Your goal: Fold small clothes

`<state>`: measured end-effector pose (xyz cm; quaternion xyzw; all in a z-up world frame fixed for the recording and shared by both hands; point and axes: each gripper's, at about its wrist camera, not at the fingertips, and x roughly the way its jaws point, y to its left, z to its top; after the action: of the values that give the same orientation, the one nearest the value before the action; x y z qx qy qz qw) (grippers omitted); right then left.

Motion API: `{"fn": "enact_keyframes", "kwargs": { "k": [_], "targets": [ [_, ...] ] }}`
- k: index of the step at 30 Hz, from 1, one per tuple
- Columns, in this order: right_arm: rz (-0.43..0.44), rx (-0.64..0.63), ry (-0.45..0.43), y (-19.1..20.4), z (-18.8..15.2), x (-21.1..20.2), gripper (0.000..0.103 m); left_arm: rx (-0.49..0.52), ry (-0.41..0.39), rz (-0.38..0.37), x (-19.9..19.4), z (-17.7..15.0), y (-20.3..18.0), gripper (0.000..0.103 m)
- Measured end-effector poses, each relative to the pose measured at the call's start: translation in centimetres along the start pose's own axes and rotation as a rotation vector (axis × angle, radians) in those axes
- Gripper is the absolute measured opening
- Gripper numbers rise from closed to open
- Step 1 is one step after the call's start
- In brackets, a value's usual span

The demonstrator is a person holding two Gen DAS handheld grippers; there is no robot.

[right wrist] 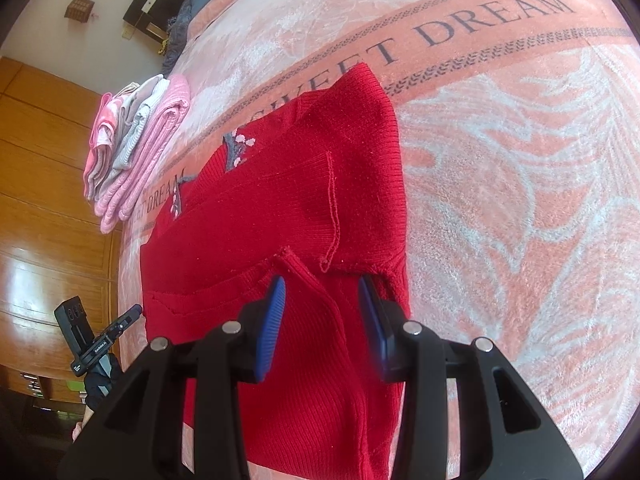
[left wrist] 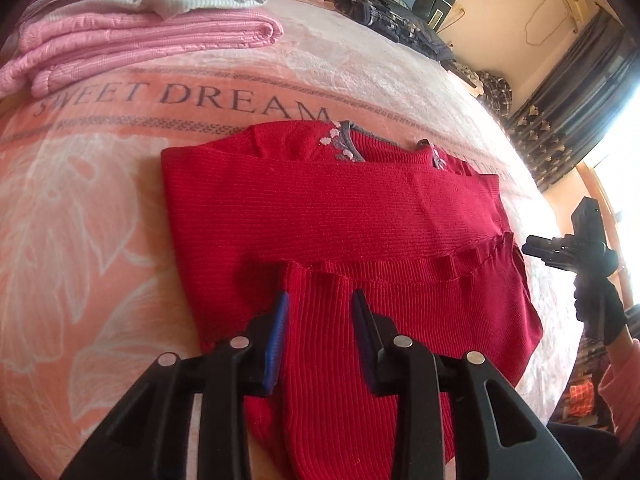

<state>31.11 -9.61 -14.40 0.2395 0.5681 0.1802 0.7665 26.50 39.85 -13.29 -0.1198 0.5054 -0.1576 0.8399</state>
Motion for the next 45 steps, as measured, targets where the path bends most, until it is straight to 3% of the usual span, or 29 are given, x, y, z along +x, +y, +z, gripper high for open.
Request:
{"fn": "enact_keyframes", "kwargs": {
  "k": [4, 9, 11, 14, 19, 28, 34, 37, 39, 43, 45],
  "targets": [
    [0.004, -0.012, 0.003, -0.1, 0.0, 0.4, 0.038, 0.022, 0.012, 0.073, 1.1, -0.1, 0.1, 0.037],
    [-0.003, -0.064, 0.009, 0.3, 0.0, 0.8, 0.038, 0.048, 0.012, 0.054, 2.1, -0.1, -0.2, 0.035],
    [0.003, -0.08, 0.011, 0.4, 0.1, 0.9, 0.038, 0.08, 0.002, 0.053, 2.3, -0.2, -0.7, 0.017],
    [0.004, -0.139, 0.022, 1.1, -0.1, 1.1, 0.038, 0.119, -0.024, 0.005, 1.9, -0.5, -1.2, 0.005],
    [-0.026, -0.284, 0.034, 3.2, -0.4, 1.4, 0.051, 0.123, -0.059, -0.003, 0.8, -1.1, -0.9, 0.004],
    [-0.098, -0.335, 0.052, 3.3, 0.8, 3.2, 0.051, 0.067, -0.061, 0.01, 1.2, -1.0, 0.3, 0.005],
    [-0.113, -0.398, 0.059, 4.1, 0.7, 3.9, 0.051, 0.059, -0.05, 0.02, 2.1, -1.0, 0.2, 0.017],
    [-0.119, -0.459, 0.084, 5.0, 0.1, 4.2, 0.05, 0.056, -0.049, 0.026, 2.2, -0.8, 0.1, 0.018],
    [-0.132, -0.5, 0.097, 5.3, -0.4, 4.3, 0.045, 0.066, -0.051, 0.028, 2.3, -0.9, -0.1, 0.018],
    [-0.124, -0.488, 0.106, 4.7, -0.5, 4.4, 0.013, 0.078, -0.059, 0.046, 2.4, -1.0, -0.1, 0.011],
    [-0.105, -0.482, 0.102, 4.5, -0.6, 4.1, 0.01, 0.073, -0.066, 0.047, 2.2, -1.1, -0.2, 0.004]
  ]
}}
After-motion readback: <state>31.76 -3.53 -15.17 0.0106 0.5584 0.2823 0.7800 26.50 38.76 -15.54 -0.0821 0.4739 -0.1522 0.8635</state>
